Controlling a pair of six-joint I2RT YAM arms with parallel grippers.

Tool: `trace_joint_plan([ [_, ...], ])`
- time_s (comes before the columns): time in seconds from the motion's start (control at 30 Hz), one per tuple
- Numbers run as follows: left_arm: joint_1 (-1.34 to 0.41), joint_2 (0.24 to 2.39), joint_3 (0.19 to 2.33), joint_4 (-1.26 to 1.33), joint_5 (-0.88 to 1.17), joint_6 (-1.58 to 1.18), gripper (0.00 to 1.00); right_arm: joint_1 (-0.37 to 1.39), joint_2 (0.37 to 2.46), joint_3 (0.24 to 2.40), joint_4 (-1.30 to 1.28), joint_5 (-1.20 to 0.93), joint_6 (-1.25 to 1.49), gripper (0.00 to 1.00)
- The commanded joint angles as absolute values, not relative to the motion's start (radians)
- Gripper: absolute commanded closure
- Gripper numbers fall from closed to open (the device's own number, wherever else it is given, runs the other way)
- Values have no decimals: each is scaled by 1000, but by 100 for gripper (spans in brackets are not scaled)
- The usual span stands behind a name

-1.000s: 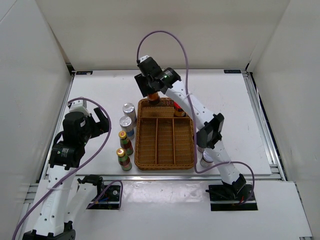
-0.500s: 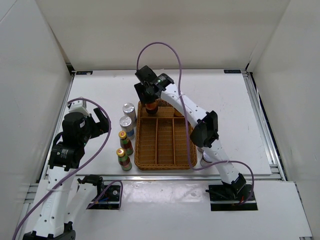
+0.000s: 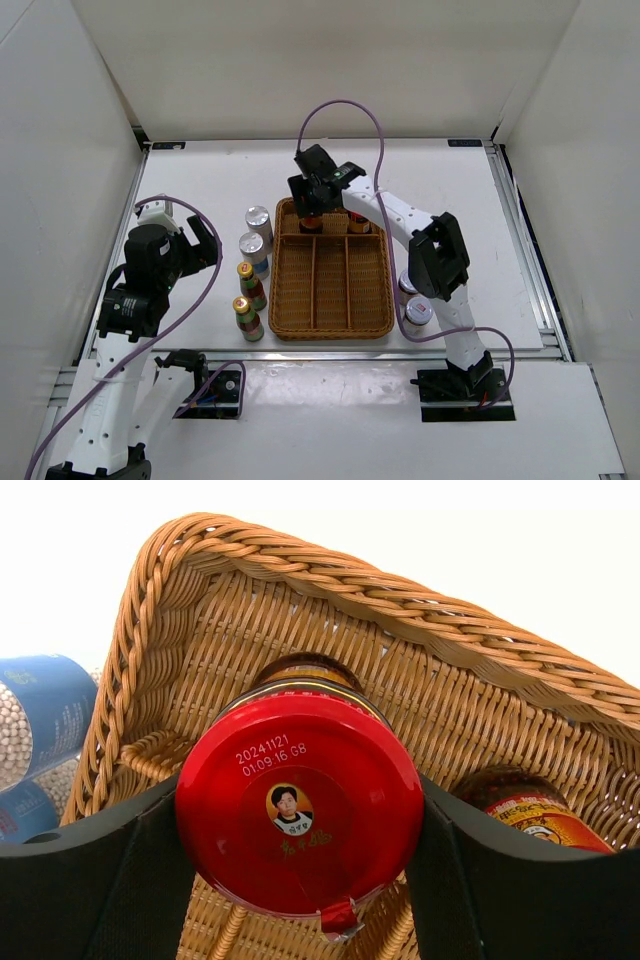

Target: Organize the condiment bottles

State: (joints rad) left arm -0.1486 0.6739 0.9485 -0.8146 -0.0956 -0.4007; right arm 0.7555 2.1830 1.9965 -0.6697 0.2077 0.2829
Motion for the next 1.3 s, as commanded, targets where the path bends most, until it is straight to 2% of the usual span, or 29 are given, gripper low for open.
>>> trace_joint_plan([
  [0.0, -150, 666, 953, -795, -84, -393, 0, 759, 2123, 2011, -565, 209, 265, 43],
  [0.1, -150, 675, 953, -795, -84, -393, 0, 759, 2114, 2051, -598, 218, 265, 17],
  [0.2, -150, 675, 953, -795, -84, -393, 0, 759, 2103, 2103, -653, 250, 255, 0],
  [0.43, -150, 675, 953, -795, -84, -393, 0, 759, 2008, 2357, -833, 377, 163, 0],
  [0.53, -150, 675, 953, -795, -93, -393, 0, 750, 1916, 2340, -893, 423, 163, 0],
  [0.67, -150, 675, 953, -795, -94, -393, 0, 732, 1738, 2073, -927, 471, 231, 0],
  [0.7, -150, 675, 953, -795, -84, -393, 0, 732, 1626, 1996, -927, 489, 247, 0],
  [0.77, -150, 684, 953, -795, -84, -393, 0, 715, 1480, 1705, -856, 508, 300, 0],
  [0.83, -150, 684, 953, -795, -84, -393, 0, 681, 1225, 1484, -716, 491, 342, 0],
  [0.87, -150, 684, 953, -795, -93, -393, 0, 636, 1063, 1266, -666, 462, 383, 0],
  [0.93, -150, 675, 953, -795, -107, -393, 0, 571, 941, 1111, -600, 360, 383, 0],
  [1.03, -150, 675, 953, -795, -117, -393, 0, 534, 884, 1026, -659, 310, 416, 0],
  [1.27, -150, 675, 953, -804, -107, -393, 0, 525, 1090, 1037, -767, 298, 452, 0],
])
